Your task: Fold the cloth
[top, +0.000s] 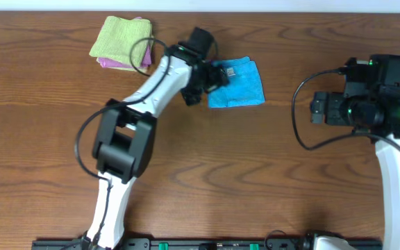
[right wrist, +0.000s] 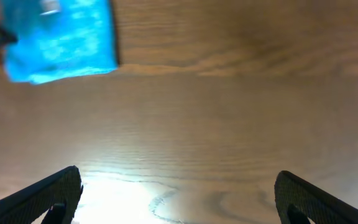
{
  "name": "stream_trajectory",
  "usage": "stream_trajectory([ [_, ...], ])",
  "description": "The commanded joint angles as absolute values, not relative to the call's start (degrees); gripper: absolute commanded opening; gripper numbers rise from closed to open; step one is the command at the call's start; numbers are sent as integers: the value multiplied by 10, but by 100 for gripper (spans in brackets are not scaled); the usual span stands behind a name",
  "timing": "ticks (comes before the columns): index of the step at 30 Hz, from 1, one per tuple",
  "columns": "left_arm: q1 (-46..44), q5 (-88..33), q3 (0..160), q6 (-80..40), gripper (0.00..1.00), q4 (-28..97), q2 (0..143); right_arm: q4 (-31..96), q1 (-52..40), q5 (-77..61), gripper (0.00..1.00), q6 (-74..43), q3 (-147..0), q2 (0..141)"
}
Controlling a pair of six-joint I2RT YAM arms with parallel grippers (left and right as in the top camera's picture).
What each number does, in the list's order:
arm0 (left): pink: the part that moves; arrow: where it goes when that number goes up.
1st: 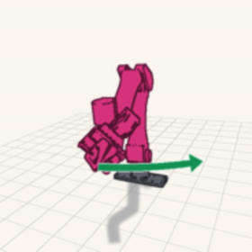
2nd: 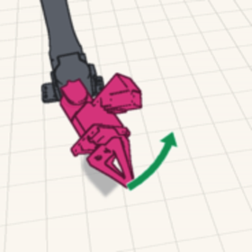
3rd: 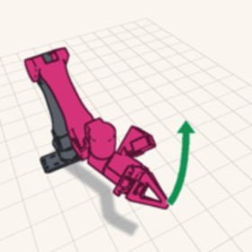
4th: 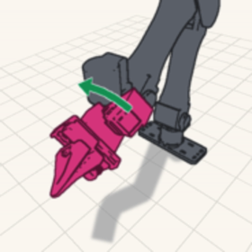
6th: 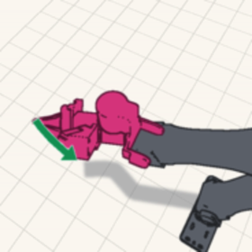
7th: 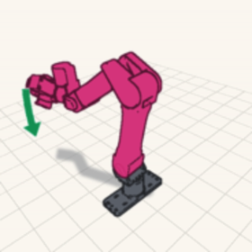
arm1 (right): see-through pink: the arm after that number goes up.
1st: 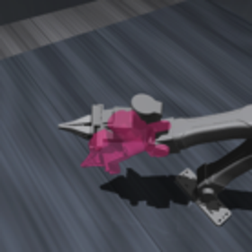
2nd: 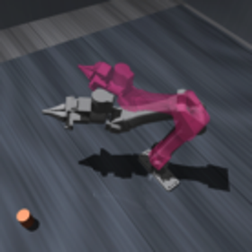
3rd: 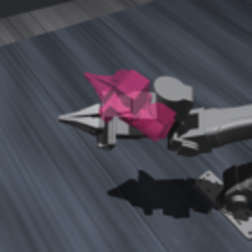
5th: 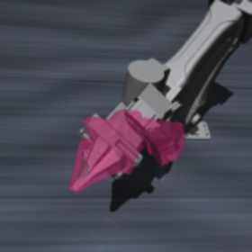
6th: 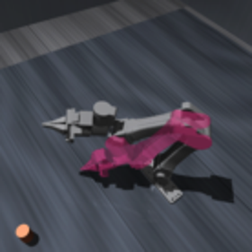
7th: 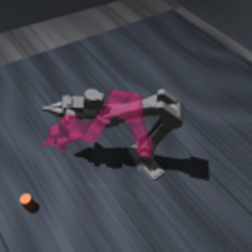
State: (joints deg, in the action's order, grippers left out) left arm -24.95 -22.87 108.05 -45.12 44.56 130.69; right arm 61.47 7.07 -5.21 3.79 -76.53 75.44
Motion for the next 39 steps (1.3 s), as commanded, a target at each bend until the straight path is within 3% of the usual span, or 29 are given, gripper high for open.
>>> stream_trajectory([
  [1, -223, -190, 1079, -419, 95, 466, 1258, 626, 77, -93, 99, 102, -763, 678],
  [8, -210, -189, 1079, -385, 95, 501, 1253, 658, 84, -170, 99, 163, -682, 468],
  [17, -210, -189, 1079, -385, 95, 504, 1253, 646, 85, -163, 99, 62, -510, 216],
  [39, -210, -173, 1079, -356, 95, 488, 1253, 669, 85, -123, 99, 60, -501, 201],
])
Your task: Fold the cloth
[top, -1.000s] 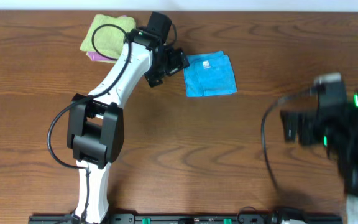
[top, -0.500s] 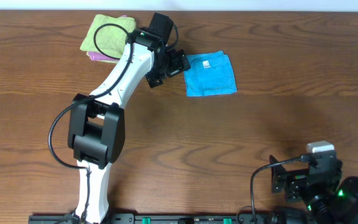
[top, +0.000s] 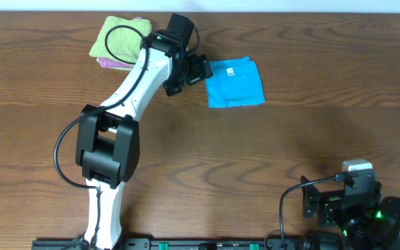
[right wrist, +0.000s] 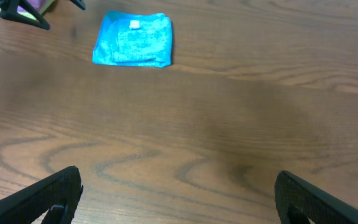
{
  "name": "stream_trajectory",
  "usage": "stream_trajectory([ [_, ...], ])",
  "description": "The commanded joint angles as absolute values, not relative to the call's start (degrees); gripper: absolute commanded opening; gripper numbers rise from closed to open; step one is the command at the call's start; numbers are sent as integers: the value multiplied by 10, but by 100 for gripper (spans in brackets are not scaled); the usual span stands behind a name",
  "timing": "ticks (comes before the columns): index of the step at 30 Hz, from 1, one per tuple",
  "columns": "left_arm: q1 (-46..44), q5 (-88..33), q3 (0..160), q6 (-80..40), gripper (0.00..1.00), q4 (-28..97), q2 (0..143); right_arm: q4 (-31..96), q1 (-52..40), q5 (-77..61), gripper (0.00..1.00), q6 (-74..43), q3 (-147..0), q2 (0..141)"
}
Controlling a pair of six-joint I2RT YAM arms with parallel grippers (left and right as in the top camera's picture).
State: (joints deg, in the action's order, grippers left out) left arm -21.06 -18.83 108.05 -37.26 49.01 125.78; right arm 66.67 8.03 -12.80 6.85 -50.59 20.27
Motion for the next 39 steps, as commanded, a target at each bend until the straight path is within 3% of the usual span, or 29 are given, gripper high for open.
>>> stream_trajectory([
  [1, -210, -173, 1079, -352, 95, 488, 1253, 670, 85, -123, 99, 60, -501, 201],
  [8, -210, -172, 1079, -346, 95, 490, 1253, 654, 85, -122, 99, 60, -490, 216],
  [18, -210, -173, 1079, -346, 95, 497, 1253, 352, 85, -123, 99, 60, -335, 181],
  [27, -210, -175, 1079, -347, 95, 499, 1253, 387, 85, -122, 99, 60, -206, 8],
  [39, -210, -174, 1079, -347, 95, 508, 1253, 457, 85, -122, 99, 60, -156, 5],
])
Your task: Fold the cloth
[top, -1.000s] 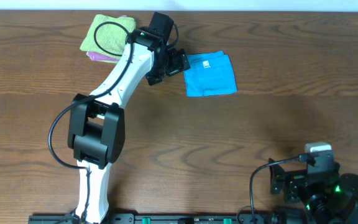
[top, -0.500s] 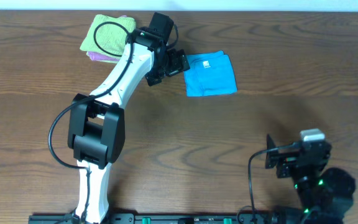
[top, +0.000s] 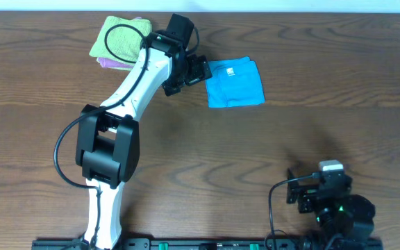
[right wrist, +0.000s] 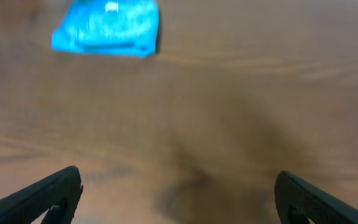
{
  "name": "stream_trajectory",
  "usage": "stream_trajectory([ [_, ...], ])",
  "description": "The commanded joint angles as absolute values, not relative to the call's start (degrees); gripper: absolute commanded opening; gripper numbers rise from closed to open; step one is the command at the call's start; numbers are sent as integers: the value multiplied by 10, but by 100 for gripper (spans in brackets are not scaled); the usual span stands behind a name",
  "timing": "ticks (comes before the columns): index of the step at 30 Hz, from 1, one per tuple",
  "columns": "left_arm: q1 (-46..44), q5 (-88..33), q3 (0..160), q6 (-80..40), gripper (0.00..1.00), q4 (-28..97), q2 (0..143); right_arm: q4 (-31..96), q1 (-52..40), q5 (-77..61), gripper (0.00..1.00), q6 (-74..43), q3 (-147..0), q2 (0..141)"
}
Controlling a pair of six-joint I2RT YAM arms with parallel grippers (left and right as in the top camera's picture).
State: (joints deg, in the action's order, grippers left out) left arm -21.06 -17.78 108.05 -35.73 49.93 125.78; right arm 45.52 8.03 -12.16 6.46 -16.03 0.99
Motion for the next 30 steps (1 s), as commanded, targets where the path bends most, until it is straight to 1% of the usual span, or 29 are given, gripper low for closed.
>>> stream_trajectory([
  [1, -210, -174, 1079, -347, 95, 511, 1253, 460, 85, -122, 99, 60, -156, 5],
  [5, -210, -174, 1079, -347, 95, 514, 1253, 515, 85, -122, 99, 60, -156, 5],
  [30, -210, -174, 1079, -347, 95, 517, 1253, 522, 85, -122, 99, 60, -156, 5],
])
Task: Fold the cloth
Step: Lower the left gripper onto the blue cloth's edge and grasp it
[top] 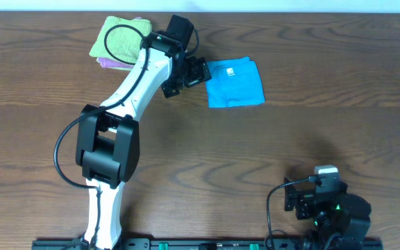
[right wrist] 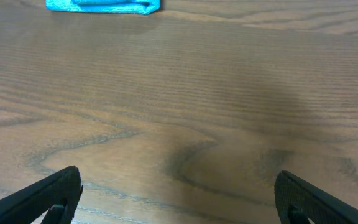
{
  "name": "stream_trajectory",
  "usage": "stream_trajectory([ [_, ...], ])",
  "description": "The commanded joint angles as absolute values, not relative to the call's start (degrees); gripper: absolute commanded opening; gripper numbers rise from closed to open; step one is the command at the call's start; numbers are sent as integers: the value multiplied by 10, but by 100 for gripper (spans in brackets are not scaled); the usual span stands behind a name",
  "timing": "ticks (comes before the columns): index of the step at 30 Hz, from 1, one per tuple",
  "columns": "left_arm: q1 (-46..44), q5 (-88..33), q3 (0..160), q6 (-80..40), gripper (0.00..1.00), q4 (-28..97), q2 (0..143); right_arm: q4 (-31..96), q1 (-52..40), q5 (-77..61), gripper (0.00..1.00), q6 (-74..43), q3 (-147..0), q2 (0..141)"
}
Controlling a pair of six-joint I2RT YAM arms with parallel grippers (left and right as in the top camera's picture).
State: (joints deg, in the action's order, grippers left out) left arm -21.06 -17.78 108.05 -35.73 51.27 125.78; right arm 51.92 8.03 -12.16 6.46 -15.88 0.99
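Note:
The blue cloth (top: pixel 235 83) lies folded into a small rectangle at the back middle of the table, white tag on top. Only its near edge shows in the right wrist view, as the blue cloth (right wrist: pixel 104 5) at the top border. My left gripper (top: pixel 188 76) rests just left of the cloth, apart from it, its fingers spread and holding nothing. At the near right corner sits my right gripper (top: pixel 304 203), pulled in far from the cloth. In its own view the right gripper (right wrist: pixel 179 199) is open over bare wood, its fingers (right wrist: pixel 58 193) wide apart.
A stack of folded cloths, green over pink (top: pixel 121 40), sits at the back left, close behind the left arm's wrist cable. The wooden table (top: pixel 290 139) stretches bare between the blue cloth and the right arm.
My right arm has shifted slightly left at the near edge, and its camera now looks lower, so the blue cloth sits at the top border. The left arm and cloth have not moved.
At first my left gripper was at the blue cloth's left edge and my right arm stood at the table's right side. Then the left gripper was off the cloth, a little to its left, and the right arm was withdrawn to the near right corner. Both stay there now.

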Motion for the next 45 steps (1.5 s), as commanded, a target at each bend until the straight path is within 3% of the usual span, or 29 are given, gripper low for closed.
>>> stream_trajectory([
  [1, -210, -173, 1079, -346, 95, 517, 1253, 522, 85, -122, 99, 60, -156, 5],
  [5, -210, -153, 1079, -359, 95, 527, 1253, 522, 85, -122, 99, 60, -156, 5],
  [10, -224, -245, 1079, -504, 95, 517, 1253, 522, 85, -122, 99, 60, -156, 5],
  [17, -326, -217, 1079, -681, 95, 313, 1284, 522, 85, -122, 99, 60, -156, 5],
  [20, -350, -206, 1079, -742, 95, 288, 1325, 522, 85, -122, 99, 60, -156, 5],
  [32, -331, -189, 1079, -683, 95, 422, 1308, 522, 85, -122, 99, 60, -156, 5],
  [41, -310, -237, 1079, -618, 95, 392, 1280, 522, 85, -122, 99, 60, -156, 5],
  [45, -305, -220, 1079, -597, 95, 483, 1265, 522, 85, -122, 99, 60, -156, 5],
])
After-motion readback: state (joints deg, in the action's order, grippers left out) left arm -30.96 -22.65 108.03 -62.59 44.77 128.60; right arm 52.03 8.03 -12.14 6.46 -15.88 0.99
